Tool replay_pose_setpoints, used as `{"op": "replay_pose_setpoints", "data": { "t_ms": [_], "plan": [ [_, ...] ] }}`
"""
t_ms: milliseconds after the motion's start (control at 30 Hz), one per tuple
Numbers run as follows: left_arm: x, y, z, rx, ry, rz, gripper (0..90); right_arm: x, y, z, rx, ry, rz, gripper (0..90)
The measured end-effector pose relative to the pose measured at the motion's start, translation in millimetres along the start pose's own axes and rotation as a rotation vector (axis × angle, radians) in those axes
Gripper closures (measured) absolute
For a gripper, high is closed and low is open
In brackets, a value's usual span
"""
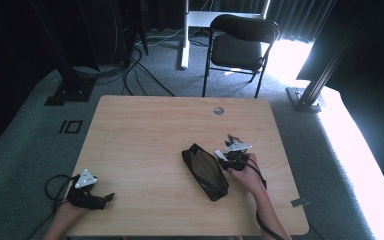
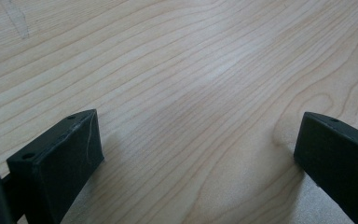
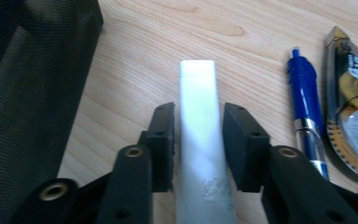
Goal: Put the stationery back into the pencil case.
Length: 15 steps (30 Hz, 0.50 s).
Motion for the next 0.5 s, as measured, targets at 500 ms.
{"op": "replay_pose_setpoints", "data": {
  "t_ms": [500],
  "plan": [
    [0.0,0.0,0.0,0.0,0.0,0.0,1.1,8.4,3.5,2.2,-0.077,-0.006,-0.003,69.5]
  ]
}}
Point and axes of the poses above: each handheld gripper's, and its own axes: x roughly backward along the jaws, z roughly out of its top, y roughly to its right, the point moved 5 cm from there along -x, roughly forward along the jaws, and after that the axes turned 15 degrees about -z, right-handed, at the moved point
